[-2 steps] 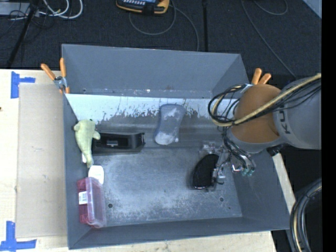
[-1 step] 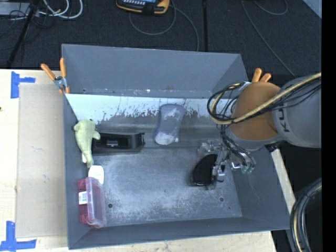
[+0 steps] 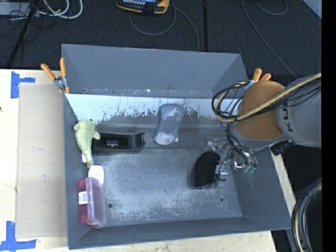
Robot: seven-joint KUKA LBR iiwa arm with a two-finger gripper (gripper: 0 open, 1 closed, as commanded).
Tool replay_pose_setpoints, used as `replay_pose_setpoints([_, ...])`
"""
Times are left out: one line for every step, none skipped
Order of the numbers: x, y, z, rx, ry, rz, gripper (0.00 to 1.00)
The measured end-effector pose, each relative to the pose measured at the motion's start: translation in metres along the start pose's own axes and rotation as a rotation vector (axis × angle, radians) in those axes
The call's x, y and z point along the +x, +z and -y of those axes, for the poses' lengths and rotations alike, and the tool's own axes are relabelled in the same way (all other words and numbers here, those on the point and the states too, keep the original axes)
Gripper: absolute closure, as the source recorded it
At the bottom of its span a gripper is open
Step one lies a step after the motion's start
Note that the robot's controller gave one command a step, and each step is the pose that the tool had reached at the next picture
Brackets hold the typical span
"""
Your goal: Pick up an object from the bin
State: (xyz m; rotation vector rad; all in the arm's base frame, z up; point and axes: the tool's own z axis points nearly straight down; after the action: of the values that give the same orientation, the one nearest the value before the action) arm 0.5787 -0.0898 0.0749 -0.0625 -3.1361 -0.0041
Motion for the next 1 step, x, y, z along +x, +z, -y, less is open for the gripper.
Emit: replay_pose_setpoints([0.0001,0.0013,-0.0071,0.0,0.076,-0.002,0.0])
